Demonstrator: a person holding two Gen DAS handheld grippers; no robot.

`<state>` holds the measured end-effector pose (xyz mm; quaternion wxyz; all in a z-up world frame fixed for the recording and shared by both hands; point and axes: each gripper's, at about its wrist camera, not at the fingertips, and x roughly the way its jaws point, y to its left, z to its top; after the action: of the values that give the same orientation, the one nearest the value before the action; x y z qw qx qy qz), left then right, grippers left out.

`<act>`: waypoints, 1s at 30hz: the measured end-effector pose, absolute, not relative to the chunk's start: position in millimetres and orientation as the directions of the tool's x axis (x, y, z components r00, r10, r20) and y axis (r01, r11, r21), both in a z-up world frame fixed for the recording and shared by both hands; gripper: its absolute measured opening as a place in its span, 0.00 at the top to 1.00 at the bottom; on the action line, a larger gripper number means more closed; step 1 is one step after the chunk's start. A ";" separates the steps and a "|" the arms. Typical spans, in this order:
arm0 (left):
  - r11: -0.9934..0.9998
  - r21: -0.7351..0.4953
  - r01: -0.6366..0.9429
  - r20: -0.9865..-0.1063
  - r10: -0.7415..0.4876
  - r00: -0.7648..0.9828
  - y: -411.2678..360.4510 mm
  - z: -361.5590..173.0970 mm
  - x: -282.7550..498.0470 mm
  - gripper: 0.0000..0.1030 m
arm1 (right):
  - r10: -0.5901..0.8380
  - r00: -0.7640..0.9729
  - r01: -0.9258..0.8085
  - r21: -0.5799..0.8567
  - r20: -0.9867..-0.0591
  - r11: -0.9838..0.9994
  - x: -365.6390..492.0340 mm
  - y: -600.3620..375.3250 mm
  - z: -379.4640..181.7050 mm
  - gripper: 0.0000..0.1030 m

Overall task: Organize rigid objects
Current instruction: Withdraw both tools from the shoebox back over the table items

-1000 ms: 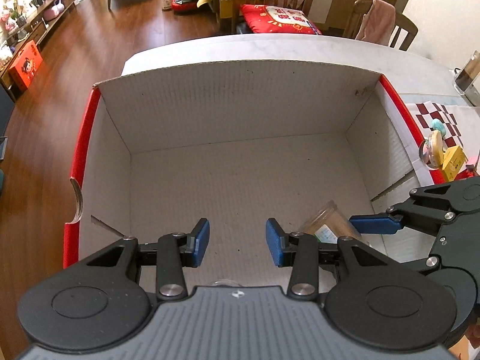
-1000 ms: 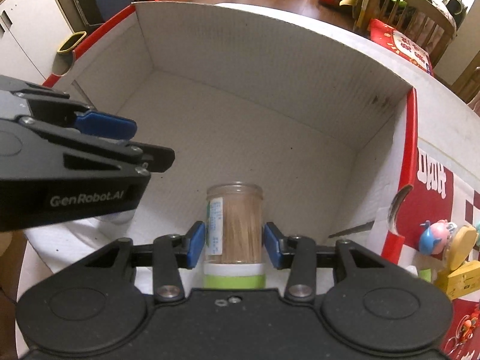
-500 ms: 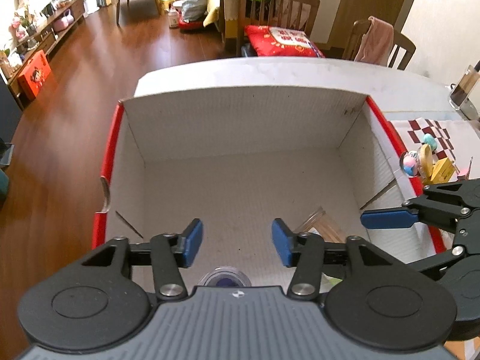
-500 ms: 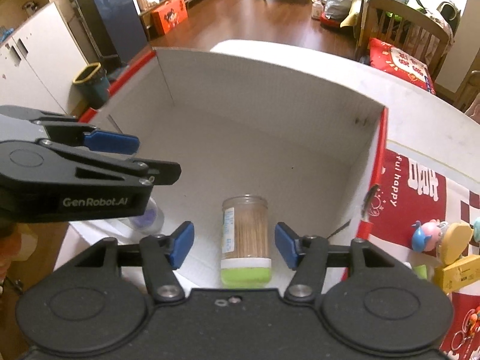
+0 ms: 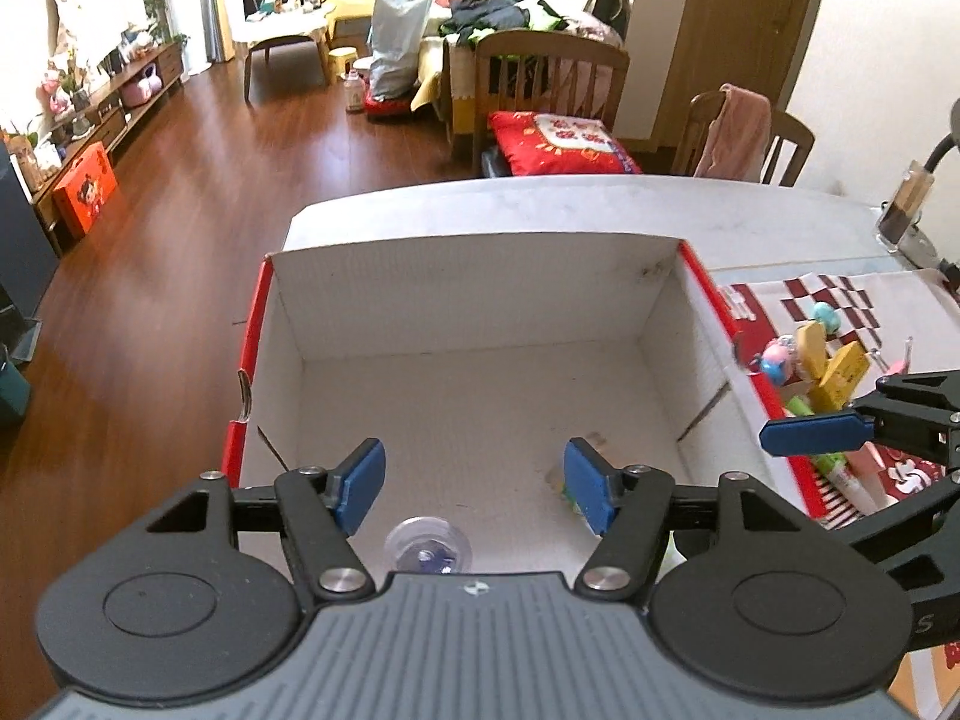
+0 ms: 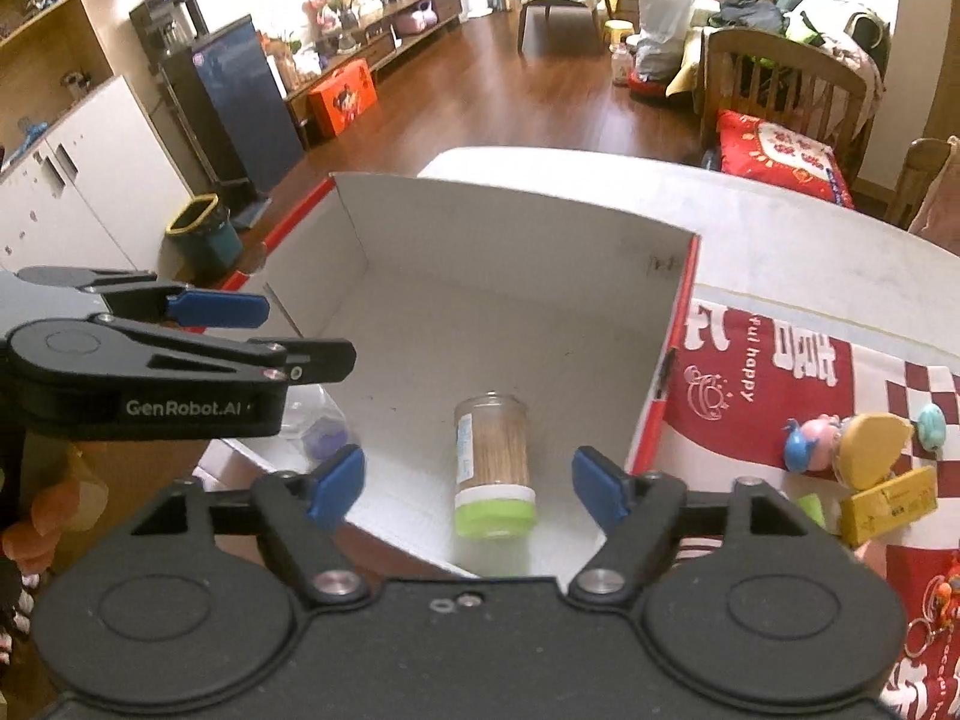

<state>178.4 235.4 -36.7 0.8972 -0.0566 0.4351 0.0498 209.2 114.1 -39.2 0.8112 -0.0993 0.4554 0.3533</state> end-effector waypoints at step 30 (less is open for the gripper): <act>0.992 -0.117 -0.053 -0.652 -0.036 0.757 89.7 -13.9 139.2 0.22 | 0.534 0.530 -0.593 0.161 -0.659 0.789 182.2 -78.3 -14.2 0.00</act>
<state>139.2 89.7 -13.9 0.9352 -0.0641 0.3483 0.0047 182.2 -78.3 -14.2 0.8737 -0.0412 0.3619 0.3225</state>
